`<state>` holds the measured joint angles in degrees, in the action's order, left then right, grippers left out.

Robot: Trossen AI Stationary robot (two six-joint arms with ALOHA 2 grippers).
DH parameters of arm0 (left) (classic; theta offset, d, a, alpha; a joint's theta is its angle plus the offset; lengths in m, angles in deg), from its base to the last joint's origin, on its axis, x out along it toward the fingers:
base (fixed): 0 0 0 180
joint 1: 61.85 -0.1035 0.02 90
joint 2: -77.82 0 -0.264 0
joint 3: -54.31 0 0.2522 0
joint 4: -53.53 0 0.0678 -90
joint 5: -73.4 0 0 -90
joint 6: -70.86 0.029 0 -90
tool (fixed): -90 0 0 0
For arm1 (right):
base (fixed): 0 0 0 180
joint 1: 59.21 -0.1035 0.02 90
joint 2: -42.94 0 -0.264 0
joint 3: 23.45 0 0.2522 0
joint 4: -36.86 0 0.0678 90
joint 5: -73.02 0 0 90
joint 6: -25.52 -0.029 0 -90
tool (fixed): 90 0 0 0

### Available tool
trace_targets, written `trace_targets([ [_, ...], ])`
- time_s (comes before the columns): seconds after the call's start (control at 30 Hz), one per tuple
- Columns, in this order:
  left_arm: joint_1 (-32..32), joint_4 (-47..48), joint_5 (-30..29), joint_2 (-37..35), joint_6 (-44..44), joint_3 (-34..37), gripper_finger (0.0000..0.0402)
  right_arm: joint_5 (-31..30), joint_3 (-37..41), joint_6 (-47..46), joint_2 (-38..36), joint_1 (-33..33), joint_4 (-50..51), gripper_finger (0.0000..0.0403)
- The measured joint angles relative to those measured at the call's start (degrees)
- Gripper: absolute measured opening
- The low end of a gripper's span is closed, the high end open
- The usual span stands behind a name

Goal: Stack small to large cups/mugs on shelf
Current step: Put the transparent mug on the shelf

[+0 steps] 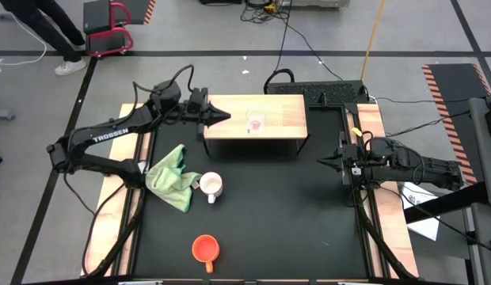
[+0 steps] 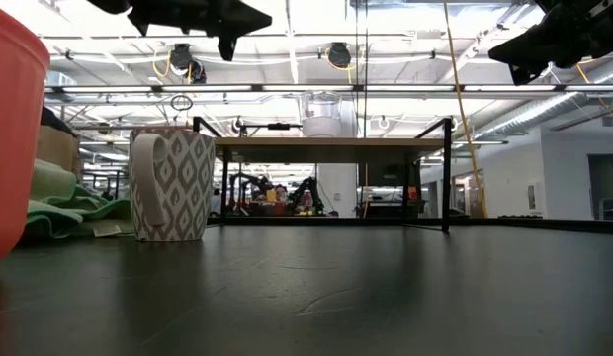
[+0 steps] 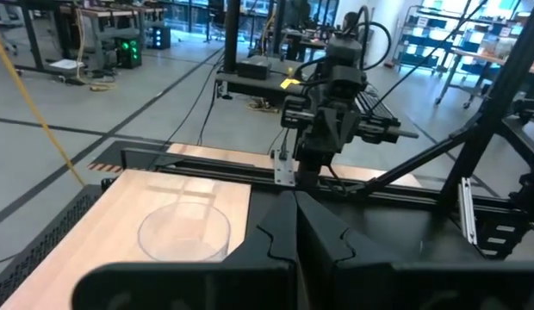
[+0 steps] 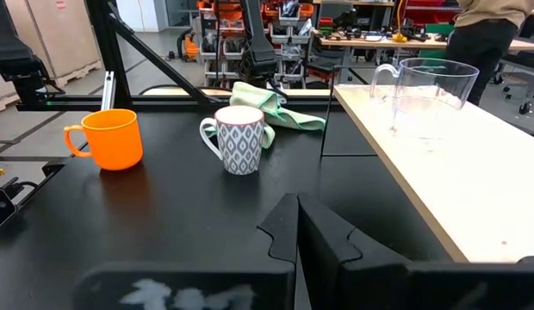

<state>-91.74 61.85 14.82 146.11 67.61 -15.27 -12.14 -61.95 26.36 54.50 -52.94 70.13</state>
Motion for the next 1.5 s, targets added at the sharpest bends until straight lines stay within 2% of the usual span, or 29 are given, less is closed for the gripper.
trace_targets([
  [0.27,1.05,1.6,-0.35,-0.02,2.17,-0.01,0.0003,0.02,0.0,-0.17,0.0,0.0,0.01,0.0],
  [0.47,2.28,5.24,-4.32,0.0,6.58,-0.01,0.0006,0.02,0.0,-0.18,0.0,0.0,0.04,0.0],
  [0.6,2.33,5.35,-4.92,-0.02,8.77,-0.01,0.0006,0.01,0.0,-0.17,0.0,0.0,0.04,0.0],
  [0.8,2.33,9.1,-6.25,0.0,16.85,-0.73,0.0004,0.0,0.0,-0.17,0.0,0.0,0.04,0.0],
  [0.93,2.18,16.13,-8.96,0.39,20.83,-5.6,0.0002,0.0,0.0,-0.17,0.0,0.0,0.04,0.0],
  [1.03,2.16,20.93,-8.56,2.61,22.23,-10.06,0.0003,0.0,0.0,-0.13,0.0,0.0,0.03,0.0],
  [1.27,2.05,27.83,-6.85,12.14,23.68,-21.38,0.0001,0.0,0.04,-0.06,0.63,0.0,0.08,0.0],
  [1.37,2.17,33.14,-4.64,15.79,29.32,-27.2,0.0001,0.0,0.04,-0.06,1.0,0.0,-0.01,0.0],
  [1.5,2.32,39.73,-5.69,21.26,34.6,-34.31,0.0001,0.0,0.04,-0.13,1.28,0.0,0.06,0.0],
])
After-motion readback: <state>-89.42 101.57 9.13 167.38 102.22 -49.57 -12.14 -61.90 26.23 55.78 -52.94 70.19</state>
